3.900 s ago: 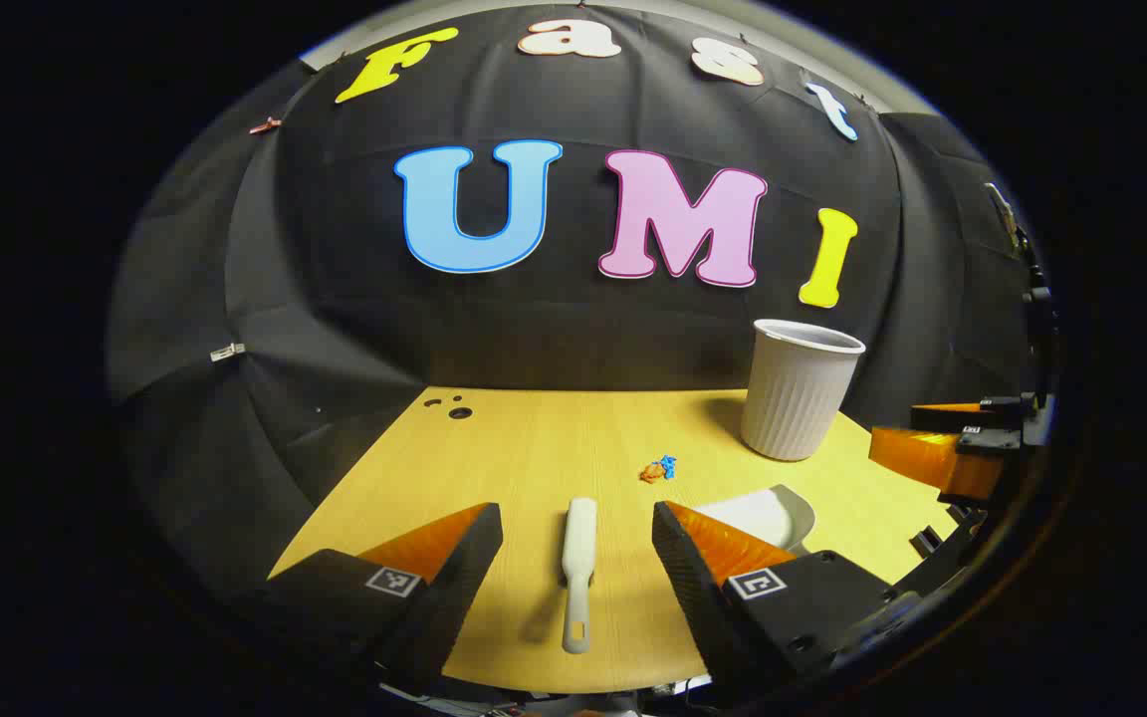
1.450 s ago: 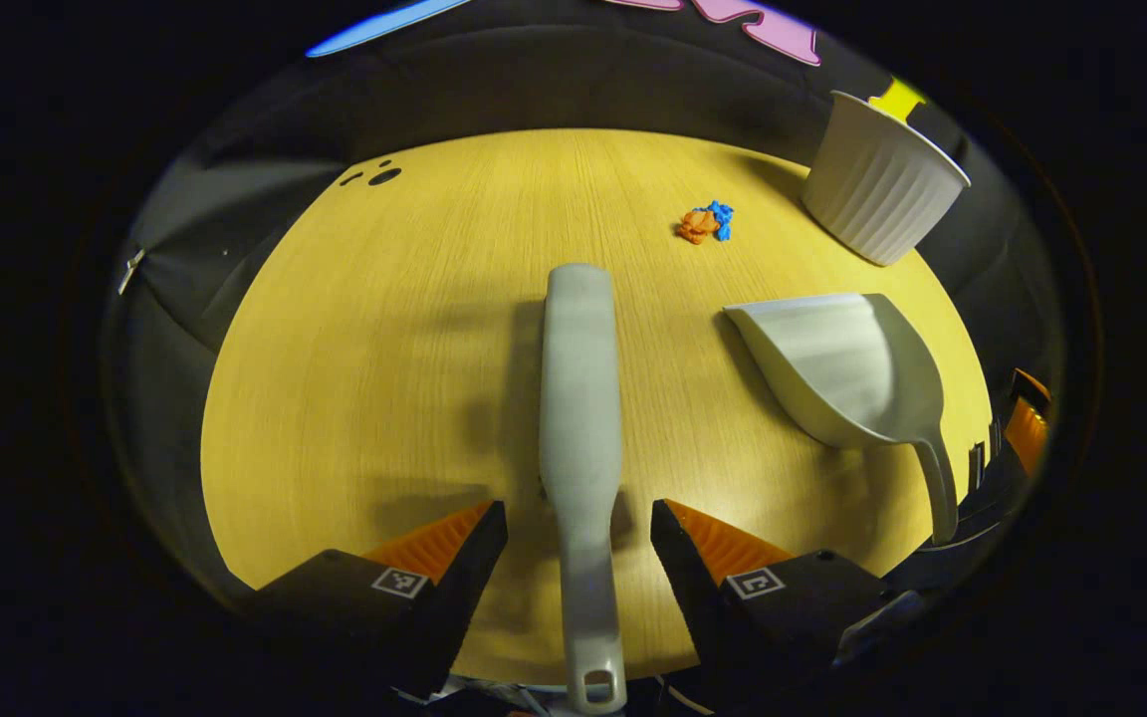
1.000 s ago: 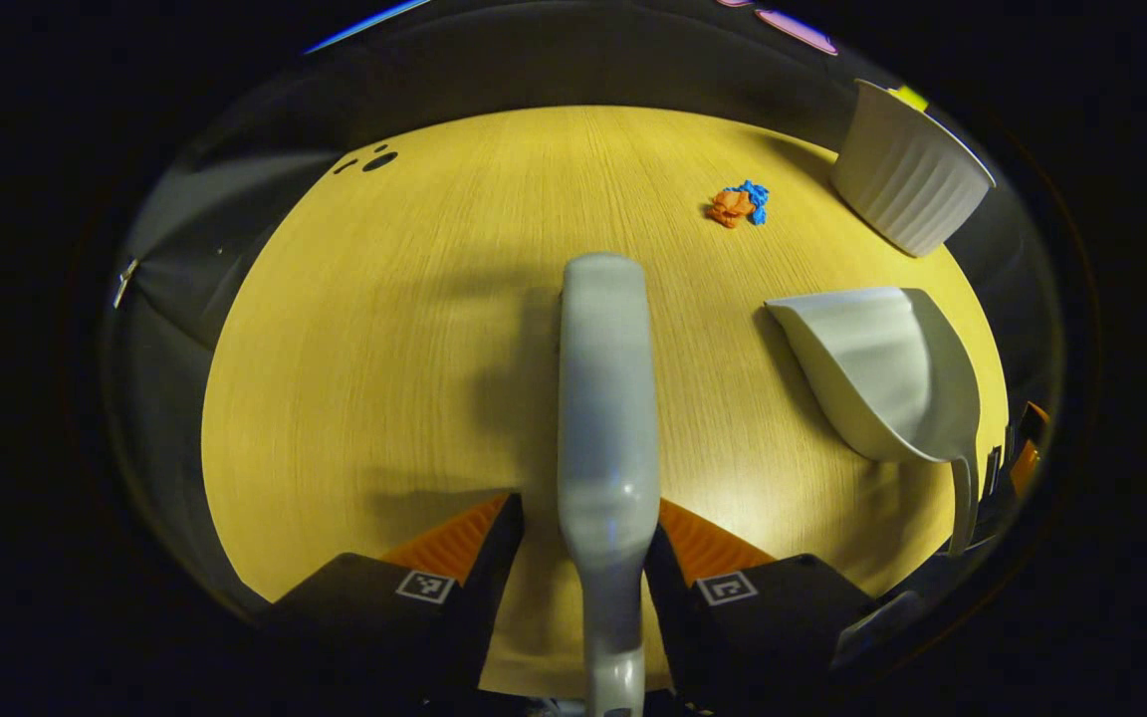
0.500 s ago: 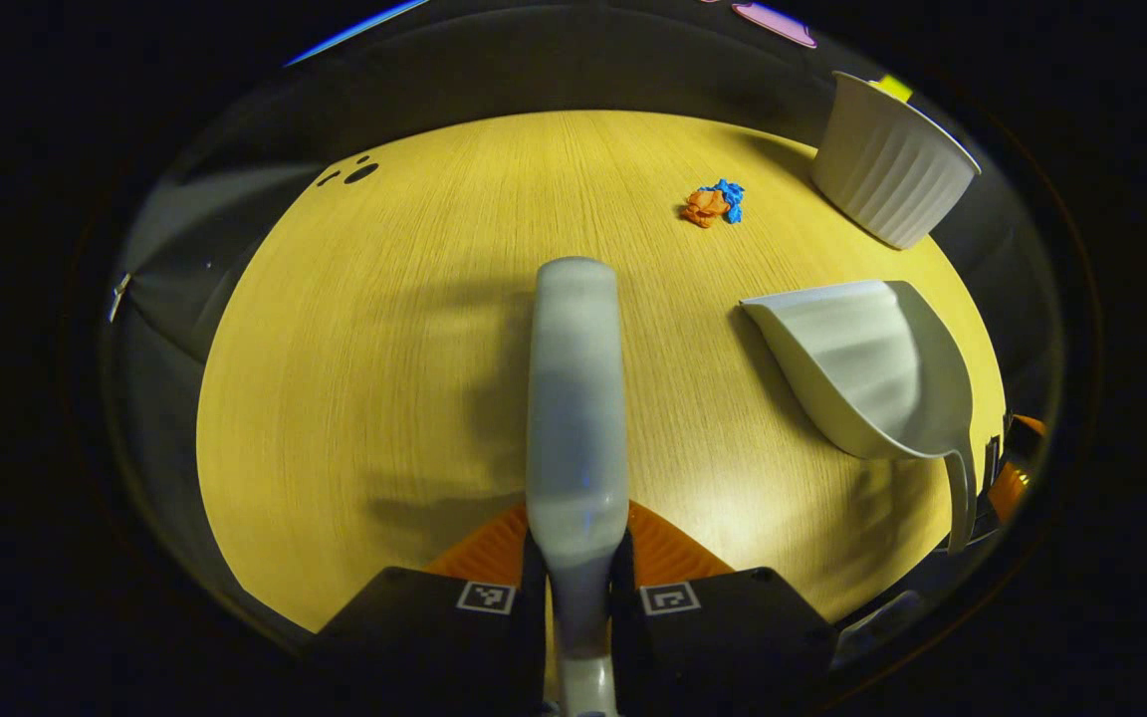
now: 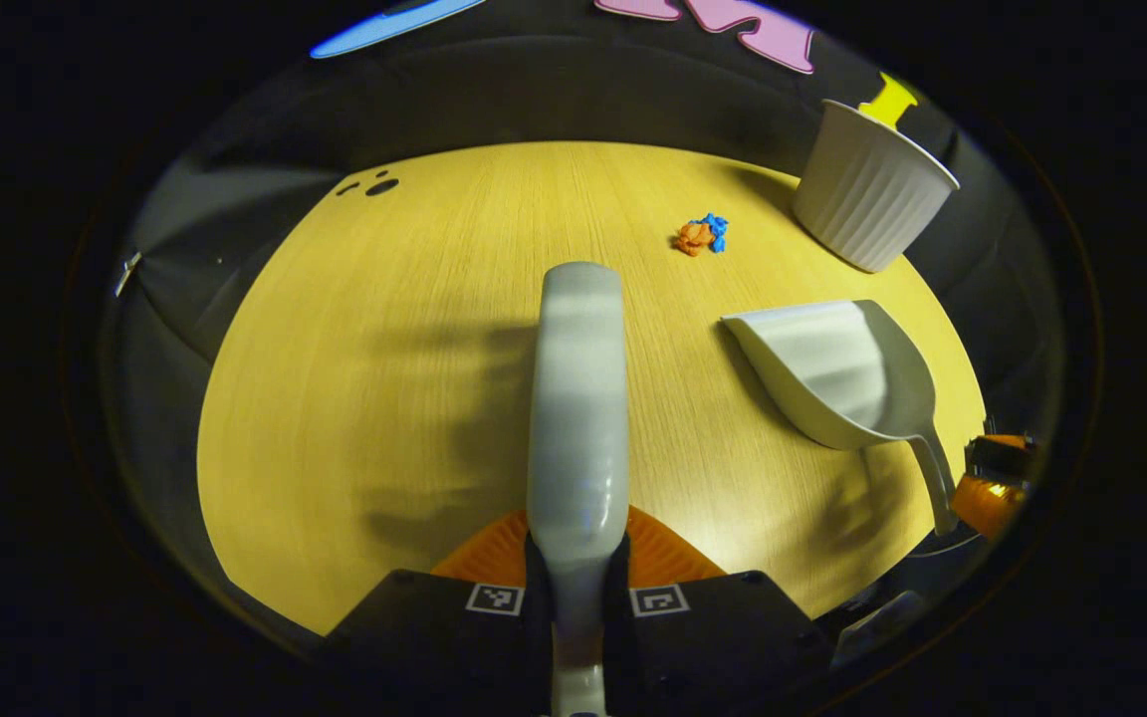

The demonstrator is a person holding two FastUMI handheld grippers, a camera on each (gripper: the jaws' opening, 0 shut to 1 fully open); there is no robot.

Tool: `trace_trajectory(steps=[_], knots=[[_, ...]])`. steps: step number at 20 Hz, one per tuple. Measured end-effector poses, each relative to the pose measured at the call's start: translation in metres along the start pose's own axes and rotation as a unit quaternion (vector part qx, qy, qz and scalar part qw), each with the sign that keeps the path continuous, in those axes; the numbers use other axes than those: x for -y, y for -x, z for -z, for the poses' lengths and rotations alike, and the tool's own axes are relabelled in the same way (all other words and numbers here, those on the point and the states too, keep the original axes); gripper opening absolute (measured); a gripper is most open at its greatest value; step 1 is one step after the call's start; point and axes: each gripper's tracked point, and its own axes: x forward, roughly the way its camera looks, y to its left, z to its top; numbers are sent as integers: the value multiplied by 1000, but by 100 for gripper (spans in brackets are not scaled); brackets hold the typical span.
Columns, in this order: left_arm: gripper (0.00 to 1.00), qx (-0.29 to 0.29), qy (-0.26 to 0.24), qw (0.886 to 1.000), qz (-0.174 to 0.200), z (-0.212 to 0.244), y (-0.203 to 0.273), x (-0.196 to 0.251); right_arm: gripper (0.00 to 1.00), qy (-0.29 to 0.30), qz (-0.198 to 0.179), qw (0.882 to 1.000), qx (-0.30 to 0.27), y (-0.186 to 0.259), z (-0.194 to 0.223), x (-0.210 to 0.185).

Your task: Pick up the small broom and dustpan from the desktop, sweep the trash into the dustpan with the broom, and then empty the trash into the garbage bin.

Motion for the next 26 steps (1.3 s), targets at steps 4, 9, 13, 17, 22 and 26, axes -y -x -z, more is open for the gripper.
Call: trace_trajectory(steps=[4,9,13,17,22,26], knots=[[24,12,-6,1000,11,9,32,6,99,2,22,1000,-8,-24,5,7],[24,11,12,1000,23,25,55,15,100,-6,32,999,-37,-54,17,11],[24,6,21,1000,17,39,62,11,99,-6,46,997,-64,-72,20,16],[25,-7,43,999,3,53,60,1,100,-14,57,994,-92,-83,25,18],[24,-19,55,998,-10,59,60,-4,95,2,56,994,-98,-91,30,13],[26,-33,61,998,-13,57,55,0,72,-20,64,992,-103,-91,26,17]])
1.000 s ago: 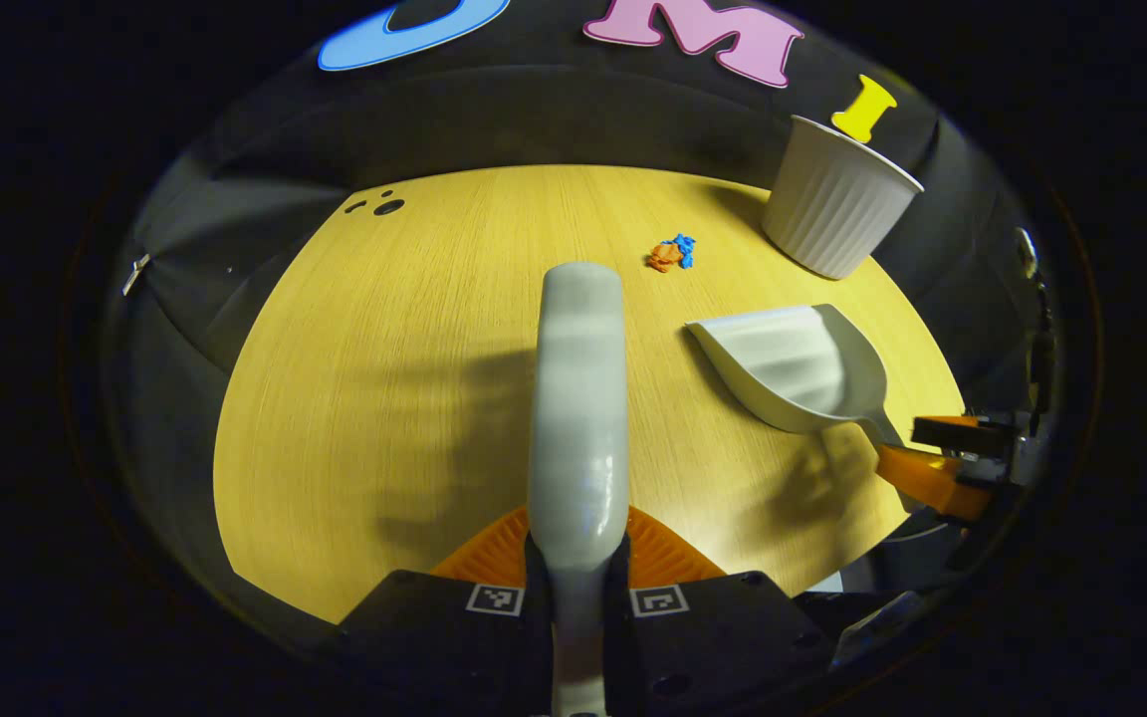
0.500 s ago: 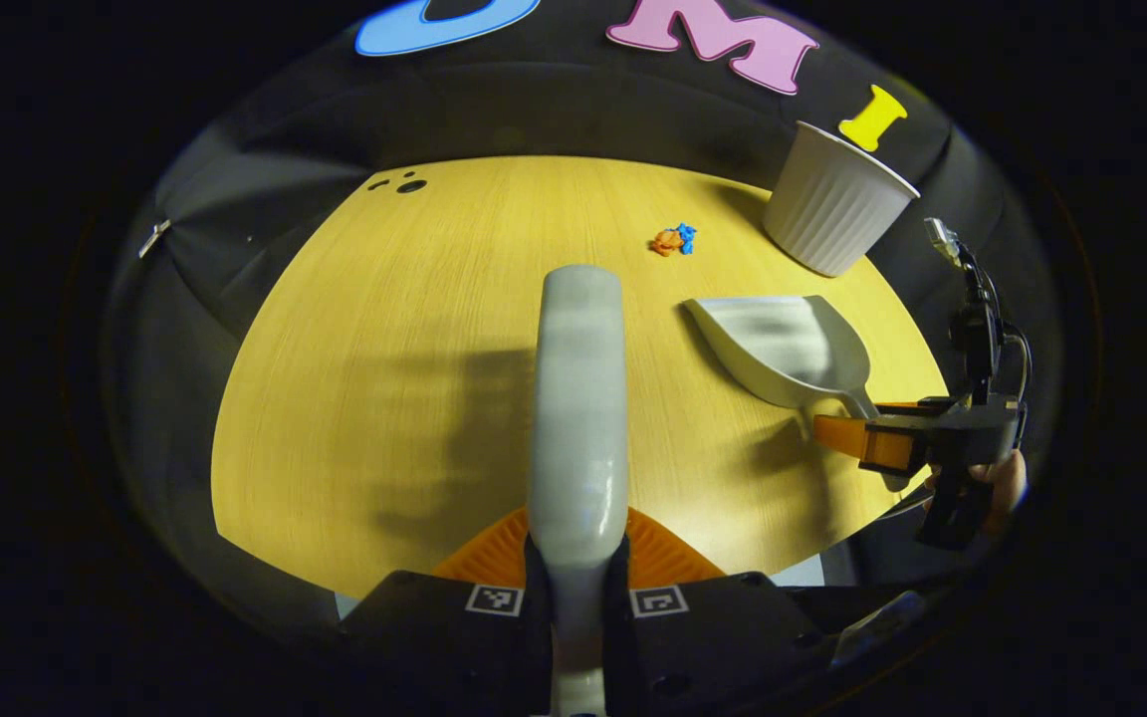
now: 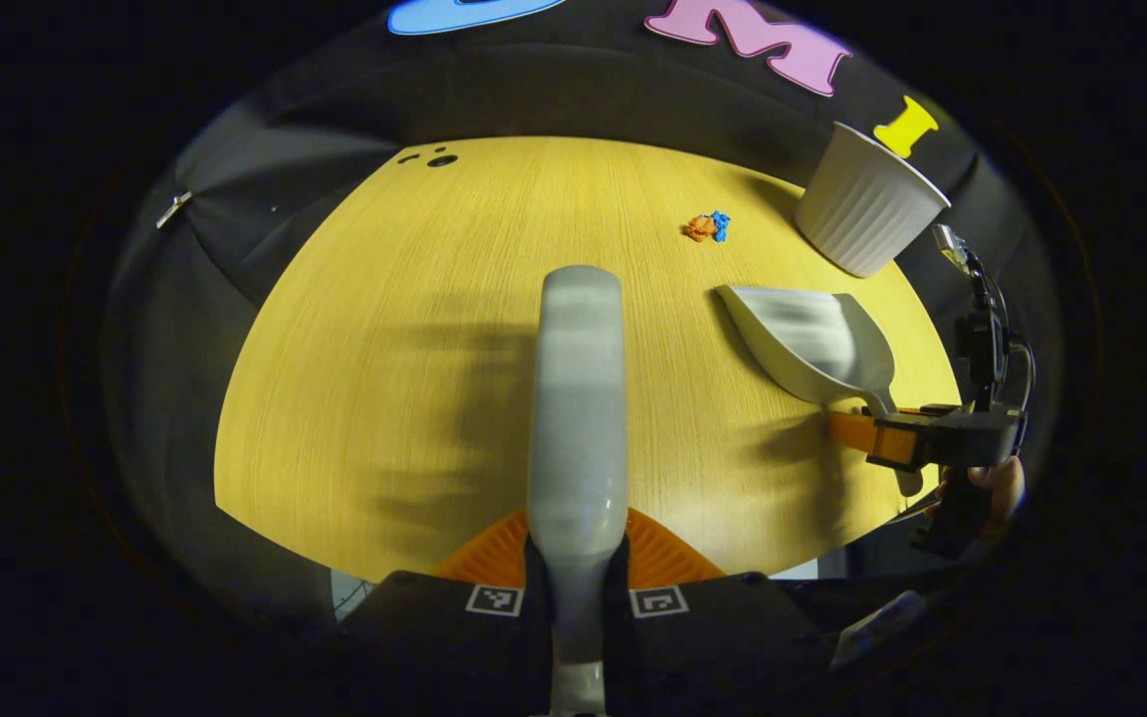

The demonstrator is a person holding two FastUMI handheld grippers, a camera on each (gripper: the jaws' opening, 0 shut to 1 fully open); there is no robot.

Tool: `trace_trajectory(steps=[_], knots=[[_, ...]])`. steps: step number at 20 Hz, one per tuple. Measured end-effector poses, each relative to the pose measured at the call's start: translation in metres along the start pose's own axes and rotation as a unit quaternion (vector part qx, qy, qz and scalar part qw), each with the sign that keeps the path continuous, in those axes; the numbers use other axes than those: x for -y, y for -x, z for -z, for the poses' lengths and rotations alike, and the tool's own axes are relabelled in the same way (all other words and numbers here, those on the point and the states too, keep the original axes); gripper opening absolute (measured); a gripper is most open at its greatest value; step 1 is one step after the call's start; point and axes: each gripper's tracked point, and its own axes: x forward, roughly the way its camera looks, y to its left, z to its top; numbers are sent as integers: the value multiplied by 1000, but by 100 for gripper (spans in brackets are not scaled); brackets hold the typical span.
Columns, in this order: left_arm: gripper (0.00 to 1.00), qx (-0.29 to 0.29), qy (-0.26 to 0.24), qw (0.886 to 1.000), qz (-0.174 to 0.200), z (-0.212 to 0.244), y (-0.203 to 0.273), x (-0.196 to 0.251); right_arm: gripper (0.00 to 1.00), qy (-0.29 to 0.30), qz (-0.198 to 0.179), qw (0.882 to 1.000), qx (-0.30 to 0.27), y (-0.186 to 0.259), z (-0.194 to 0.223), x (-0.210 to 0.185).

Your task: Pick up the small broom and dustpan from the desktop, sweep the trash into the dustpan with the broom, and then empty the trash into the garbage bin.

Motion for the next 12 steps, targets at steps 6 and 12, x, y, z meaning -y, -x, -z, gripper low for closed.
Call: trace_trajectory(steps=[6,12], knots=[[25,-4,-4,1000,-11,-17,-10,6,44,30,-12,999,5,-1,-2,-1],[26,-10,-38,999,-14,-41,-27,15,38,73,-55,996,2,0,-2,-3]])
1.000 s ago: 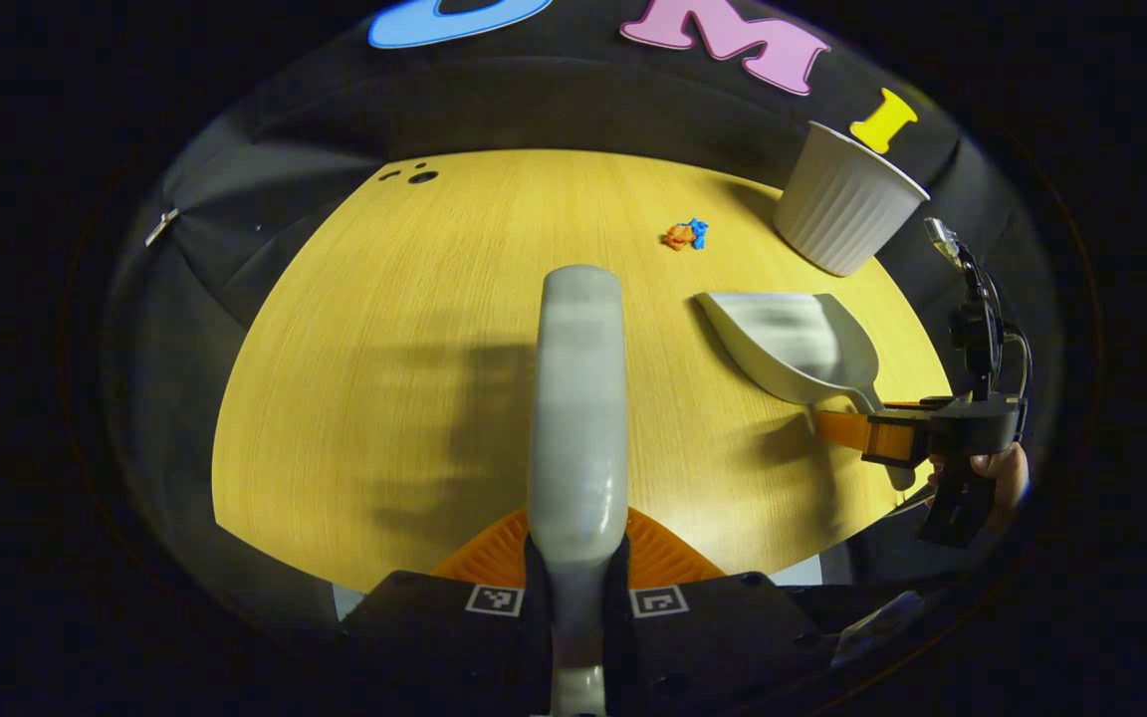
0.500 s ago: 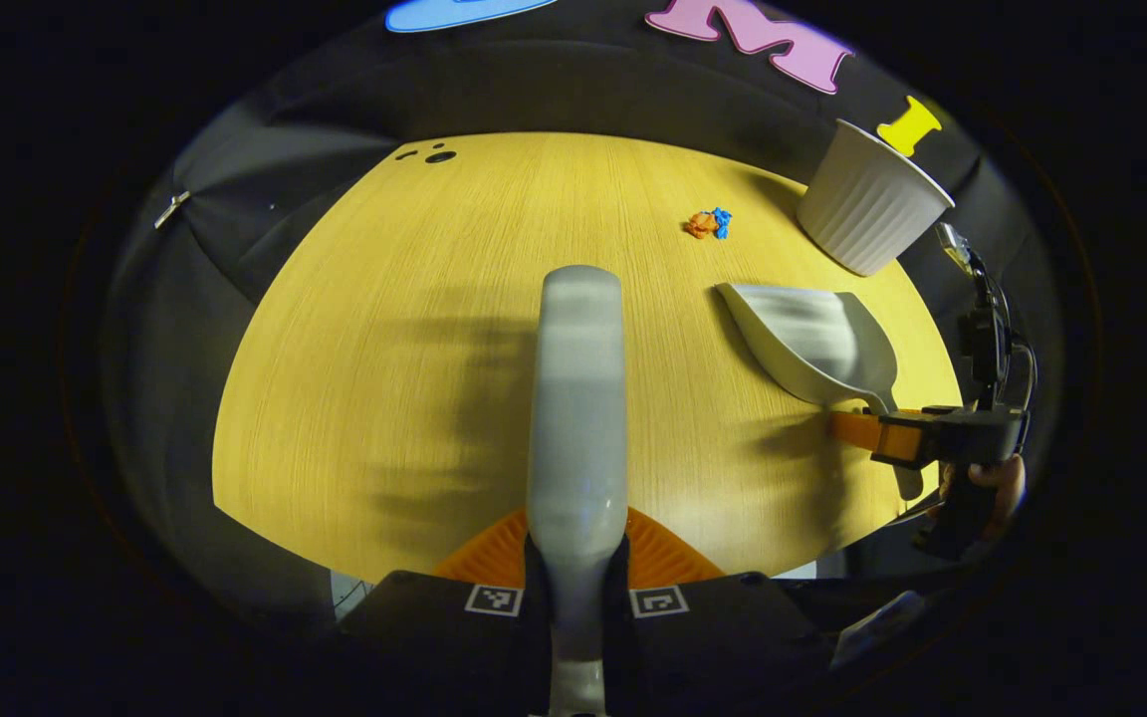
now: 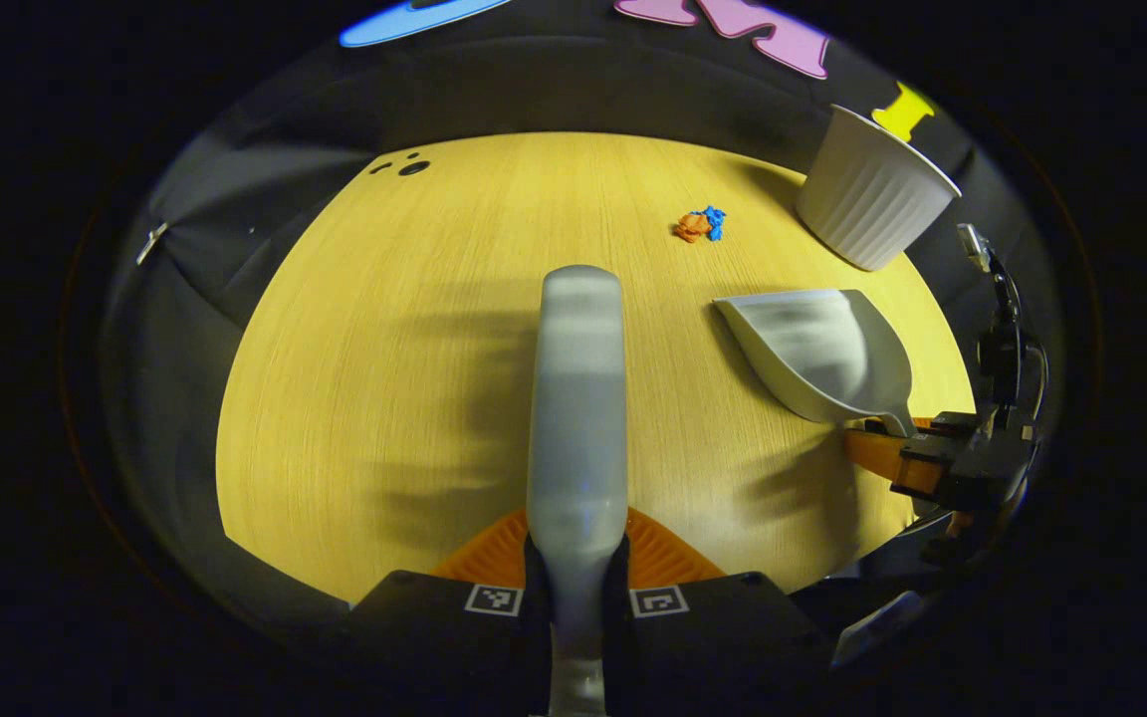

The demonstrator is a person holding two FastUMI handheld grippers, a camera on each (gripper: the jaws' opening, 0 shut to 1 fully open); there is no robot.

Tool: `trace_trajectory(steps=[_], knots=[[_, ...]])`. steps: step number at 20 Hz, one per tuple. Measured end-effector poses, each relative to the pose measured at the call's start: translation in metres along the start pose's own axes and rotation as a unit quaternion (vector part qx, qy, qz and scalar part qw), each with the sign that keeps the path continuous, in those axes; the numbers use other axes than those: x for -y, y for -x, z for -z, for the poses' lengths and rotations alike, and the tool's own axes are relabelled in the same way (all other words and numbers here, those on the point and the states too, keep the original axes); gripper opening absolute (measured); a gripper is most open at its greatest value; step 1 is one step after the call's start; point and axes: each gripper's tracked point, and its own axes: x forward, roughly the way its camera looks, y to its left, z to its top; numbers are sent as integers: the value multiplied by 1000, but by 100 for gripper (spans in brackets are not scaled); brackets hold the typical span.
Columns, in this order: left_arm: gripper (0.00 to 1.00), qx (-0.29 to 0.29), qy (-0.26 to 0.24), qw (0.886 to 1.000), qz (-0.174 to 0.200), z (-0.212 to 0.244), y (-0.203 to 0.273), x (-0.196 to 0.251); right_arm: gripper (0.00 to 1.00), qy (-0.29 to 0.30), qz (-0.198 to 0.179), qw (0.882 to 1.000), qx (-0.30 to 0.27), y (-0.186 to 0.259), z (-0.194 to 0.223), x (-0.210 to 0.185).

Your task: Pick up the small broom and dustpan from the desktop, sweep the trash into the dustpan with the broom, and then empty the trash into the garbage bin.

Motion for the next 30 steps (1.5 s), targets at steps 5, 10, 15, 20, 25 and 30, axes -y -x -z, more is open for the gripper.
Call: trace_trajectory(steps=[5,10,15,20,25,30], knots=[[25,6,-27,1000,3,-49,-20,-3,34,18,-31,999,-25,2,0,9],[25,-8,-45,998,37,-90,-52,10,37,43,-46,998,-20,13,-14,20],[27,2,-155,988,20,-153,-87,15,37,54,-57,997,-7,20,-34,32],[25,3,-225,974,15,-194,-119,32,41,48,-66,997,-10,24,-37,41],[25,-5,-291,956,21,-218,-142,43,37,91,-68,993,-18,25,-29,55],[25,-7,-377,924,64,-226,-154,65,37,111,-74,991,-16,23,-29,60]])
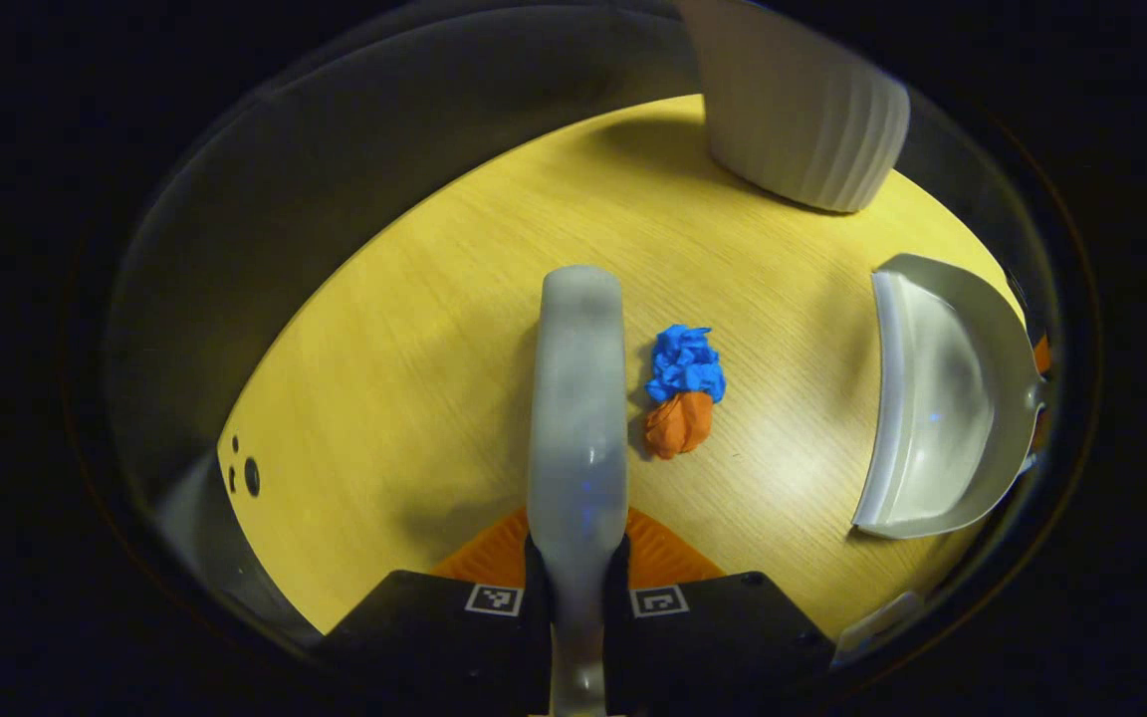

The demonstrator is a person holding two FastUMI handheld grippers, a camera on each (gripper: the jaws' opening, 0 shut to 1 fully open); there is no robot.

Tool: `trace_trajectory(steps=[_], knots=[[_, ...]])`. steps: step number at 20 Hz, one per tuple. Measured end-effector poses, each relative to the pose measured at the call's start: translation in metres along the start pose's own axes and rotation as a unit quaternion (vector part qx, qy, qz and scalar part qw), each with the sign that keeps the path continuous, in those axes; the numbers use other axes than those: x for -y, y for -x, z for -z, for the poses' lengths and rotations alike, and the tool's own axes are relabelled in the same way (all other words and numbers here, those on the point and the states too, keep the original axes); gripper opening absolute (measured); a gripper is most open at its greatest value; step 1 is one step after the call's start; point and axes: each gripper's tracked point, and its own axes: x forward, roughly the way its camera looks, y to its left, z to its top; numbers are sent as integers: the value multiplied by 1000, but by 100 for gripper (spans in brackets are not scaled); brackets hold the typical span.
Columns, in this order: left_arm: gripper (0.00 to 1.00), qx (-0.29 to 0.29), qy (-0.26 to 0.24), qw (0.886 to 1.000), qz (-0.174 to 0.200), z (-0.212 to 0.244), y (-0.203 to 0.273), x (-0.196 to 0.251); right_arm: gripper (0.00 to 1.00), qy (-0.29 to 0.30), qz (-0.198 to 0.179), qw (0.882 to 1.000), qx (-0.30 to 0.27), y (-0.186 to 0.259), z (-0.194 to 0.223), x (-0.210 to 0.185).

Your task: Pick up the small broom and dustpan from the desktop, sweep the trash into the dustpan with the broom, and then empty the trash into the garbage bin.

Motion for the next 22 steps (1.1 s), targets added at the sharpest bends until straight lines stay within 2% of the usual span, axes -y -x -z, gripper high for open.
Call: trace_trajectory(steps=[6,7,8,12,15,17,19,22], knots=[[25,1,-87,991,98,-10,7,63,37,8,-8,1000,2,1,1,1],[25,-1,-95,989,117,-8,10,78,41,11,-9,1000,3,1,2,1],[25,-5,-102,985,136,-7,13,91,37,14,-8,1000,4,3,2,1],[23,-2,-105,976,192,-12,30,142,37,19,-9,1000,6,-1,7,3],[27,-8,-94,969,227,-11,47,169,37,19,-13,1000,10,-2,8,3],[25,-14,-83,968,235,-3,56,186,37,11,-16,1000,11,-5,10,3],[25,-6,-76,975,210,2,58,190,37,-2,-22,1000,17,-5,10,3],[25,16,-28,982,184,10,71,188,37,-4,-21,1000,23,-7,14,5]])
